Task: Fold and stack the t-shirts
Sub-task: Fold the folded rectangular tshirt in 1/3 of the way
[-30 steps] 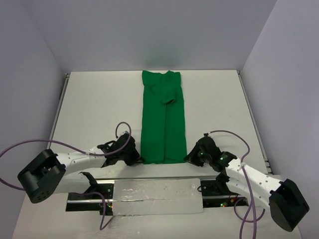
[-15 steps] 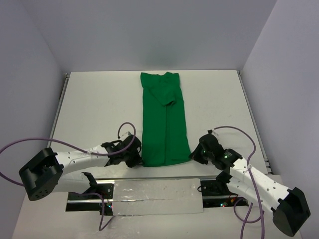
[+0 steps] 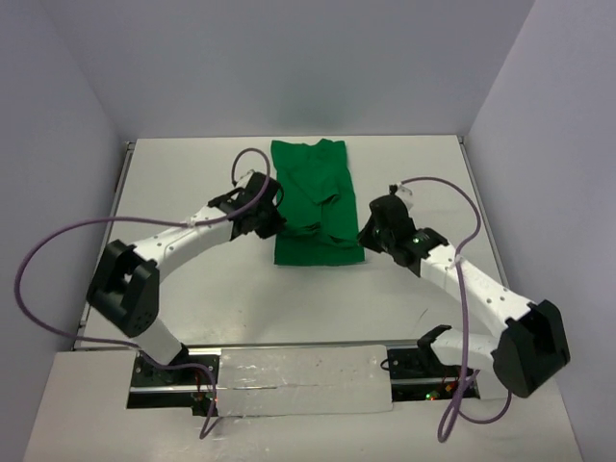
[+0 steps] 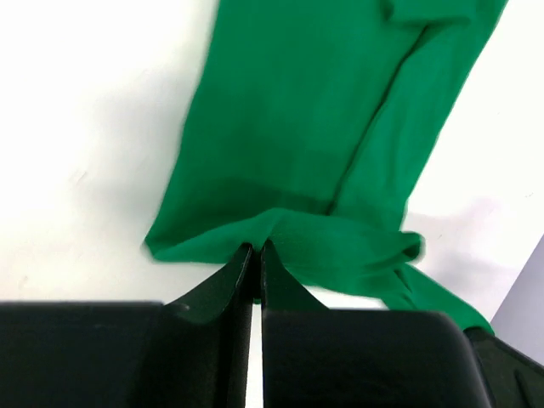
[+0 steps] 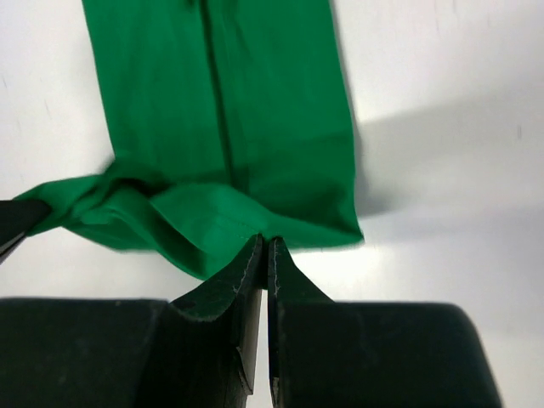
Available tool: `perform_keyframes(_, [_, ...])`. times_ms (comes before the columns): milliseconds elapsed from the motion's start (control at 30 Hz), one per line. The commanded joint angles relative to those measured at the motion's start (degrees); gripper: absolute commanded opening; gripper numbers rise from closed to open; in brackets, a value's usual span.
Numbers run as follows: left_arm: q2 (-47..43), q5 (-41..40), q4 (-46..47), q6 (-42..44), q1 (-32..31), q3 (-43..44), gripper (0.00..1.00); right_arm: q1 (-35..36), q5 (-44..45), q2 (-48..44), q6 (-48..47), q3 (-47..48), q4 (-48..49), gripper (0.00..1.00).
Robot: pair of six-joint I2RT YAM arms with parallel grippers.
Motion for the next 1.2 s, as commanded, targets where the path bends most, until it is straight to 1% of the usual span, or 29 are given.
perform_keyframes(0, [8.3,1.3,-0.2,6.5,2.4,12.1,0.10,-3.4,-0.1,8.5,-5.2,8.4,6.8,0.09])
perform_keyframes(100, [14.2,2.4,-0.1,7.5,4.0,17.6,0.10,-5.2,-1.0,14.8,-6.9,13.2,7.7,0.09])
perform_keyframes(133, [15.6,2.5,0.0,7.6,4.5,17.8,0.10,-5.4,-1.1,15.2,-7.0,13.5,7.7,0.09])
perform_keyframes(233, [19.5,3.2,-0.2,7.8,6.8,22.1,0.10,-7.8,-3.5,22.7,-8.0,17.9,9.0,0.09])
perform_keyframes(367, [23.0,4.2,0.5,8.4,9.3,24.8,0.10,-9.2,-6.0,29.4,-8.4,22.4,9.9,0.09])
perform_keyframes(400, [24.2,4.6,0.6,8.8,9.7,25.9,0.11,-9.3,-6.1,31.3,-8.5,23.5,9.9,0.11])
perform_keyframes(433, [25.7,5.3,0.7,9.3,10.1,27.3,0.13,-9.4,-6.3,32.7,-8.6,25.0,9.8,0.16])
perform_keyframes(500, [28.8,6.2,0.3,9.8,10.6,29.5,0.21,-9.7,-6.4,35.8,-8.5,27.8,9.6,0.26])
perform_keyframes(533, [29.9,5.9,0.0,10.2,10.7,30.8,0.28,-9.9,-6.4,36.9,-8.4,28.7,9.5,0.39])
perform_keyframes(567, [31.2,5.7,-0.5,10.8,10.7,32.5,0.43,-10.2,-6.4,38.1,-8.3,29.7,9.6,0.60])
perform_keyframes(600, [32.4,5.6,-0.9,11.4,10.8,34.1,0.56,-10.5,-6.5,39.2,-8.2,30.6,9.7,0.79])
perform_keyframes(633, [33.1,5.4,-1.8,11.5,10.8,35.4,0.64,-10.8,-6.7,39.7,-8.2,30.8,9.6,0.80])
perform_keyframes(667, [33.5,4.4,-2.5,12.1,10.8,36.6,0.72,-11.0,-6.8,40.1,-8.3,32.3,9.0,0.86])
perform_keyframes(700, [33.5,2.9,-3.7,12.8,10.8,37.8,0.80,-11.5,-7.0,40.2,-8.6,33.0,8.5,0.89])
perform_keyframes(733, [32.8,2.8,-4.2,12.8,10.9,37.8,0.83,-11.6,-7.0,39.7,-8.8,32.7,8.5,0.89])
perform_keyframes(800, [28.9,-0.7,-4.0,13.5,10.9,33.6,0.86,-11.9,-7.0,36.5,-9.3,30.1,9.4,0.90])
perform_keyframes(833, [26.8,-0.8,-4.0,13.6,10.9,33.5,0.86,-12.0,-7.1,35.0,-9.4,28.6,9.4,0.90])
perform_keyframes(867, [22.4,-2.3,-3.2,13.3,10.8,29.2,0.86,-12.0,-7.7,31.7,-9.5,25.1,10.0,0.90])
perform_keyframes(900, [22.1,-2.6,-2.5,13.0,10.8,26.2,0.85,-12.0,-7.7,29.9,-9.3,24.9,10.5,0.90])
perform_keyframes(933, [17.6,-2.7,-1.4,11.8,10.7,20.1,0.84,-12.0,-9.3,26.4,-8.6,20.6,11.6,0.89])
perform_keyframes(967, [14.9,-2.0,-0.2,11.2,10.2,16.3,0.79,-11.9,-10.1,24.2,-7.9,17.3,12.5,0.89])
perform_keyframes(1000, [10.6,-1.3,0.7,9.7,9.8,12.9,0.76,-12.0,-12.3,22.4,-7.2,11.4,14.6,0.88])
perform_keyframes(1033, [8.4,-0.7,1.8,9.4,9.2,9.6,0.74,-12.0,-13.6,20.6,-6.3,8.0,16.0,0.88])
perform_keyframes(1067, [5.6,0.6,3.7,8.8,7.9,4.2,0.68,-12.0,-14.7,17.8,-4.4,4.9,17.2,0.87])
perform_keyframes(1100, [4.2,2.1,5.0,7.5,7.0,0.8,0.63,-12.0,-16.5,16.3,-2.6,-0.1,18.7,0.87])
perform_keyframes(1167, [2.5,4.9,8.4,3.7,5.4,-5.0,0.57,-11.9,-19.6,14.2,0.4,-6.7,23.1,0.86])
